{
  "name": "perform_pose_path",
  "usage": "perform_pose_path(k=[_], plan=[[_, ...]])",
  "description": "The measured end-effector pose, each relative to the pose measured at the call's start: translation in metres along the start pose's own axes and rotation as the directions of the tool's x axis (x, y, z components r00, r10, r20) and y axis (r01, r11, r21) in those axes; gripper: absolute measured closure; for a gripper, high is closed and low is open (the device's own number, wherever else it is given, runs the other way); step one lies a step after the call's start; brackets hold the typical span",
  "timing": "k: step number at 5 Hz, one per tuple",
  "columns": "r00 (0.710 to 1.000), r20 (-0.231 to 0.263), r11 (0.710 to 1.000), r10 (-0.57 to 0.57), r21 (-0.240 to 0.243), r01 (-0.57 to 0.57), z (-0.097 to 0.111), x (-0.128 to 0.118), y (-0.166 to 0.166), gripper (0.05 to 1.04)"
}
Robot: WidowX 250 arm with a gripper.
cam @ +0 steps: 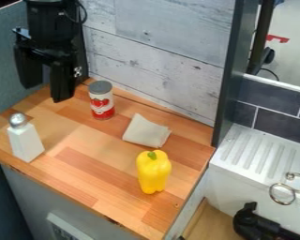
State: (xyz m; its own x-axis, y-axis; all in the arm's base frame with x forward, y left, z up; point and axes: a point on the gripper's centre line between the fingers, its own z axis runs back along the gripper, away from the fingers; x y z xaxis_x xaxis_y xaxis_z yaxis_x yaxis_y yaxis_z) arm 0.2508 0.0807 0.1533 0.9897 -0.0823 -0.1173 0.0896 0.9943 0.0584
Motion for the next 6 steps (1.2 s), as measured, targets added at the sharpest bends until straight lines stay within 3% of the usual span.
perform_pose_path(k=[1,3,4,6], plan=[[1.0,-0.027,1.0,-0.006,-0.011,0.005,-0.007,0.0,-0.001,0.083],[0.998,-0.035,0.998,0.05,0.026,-0.049,-0.01,-0.022,0.047,0.083],[0.996,-0.059,0.997,0.07,0.036,-0.068,-0.027,-0.024,0.067,0.083],[0.991,-0.121,0.998,0.052,-0.033,-0.056,-0.064,-0.012,0.086,0.083]])
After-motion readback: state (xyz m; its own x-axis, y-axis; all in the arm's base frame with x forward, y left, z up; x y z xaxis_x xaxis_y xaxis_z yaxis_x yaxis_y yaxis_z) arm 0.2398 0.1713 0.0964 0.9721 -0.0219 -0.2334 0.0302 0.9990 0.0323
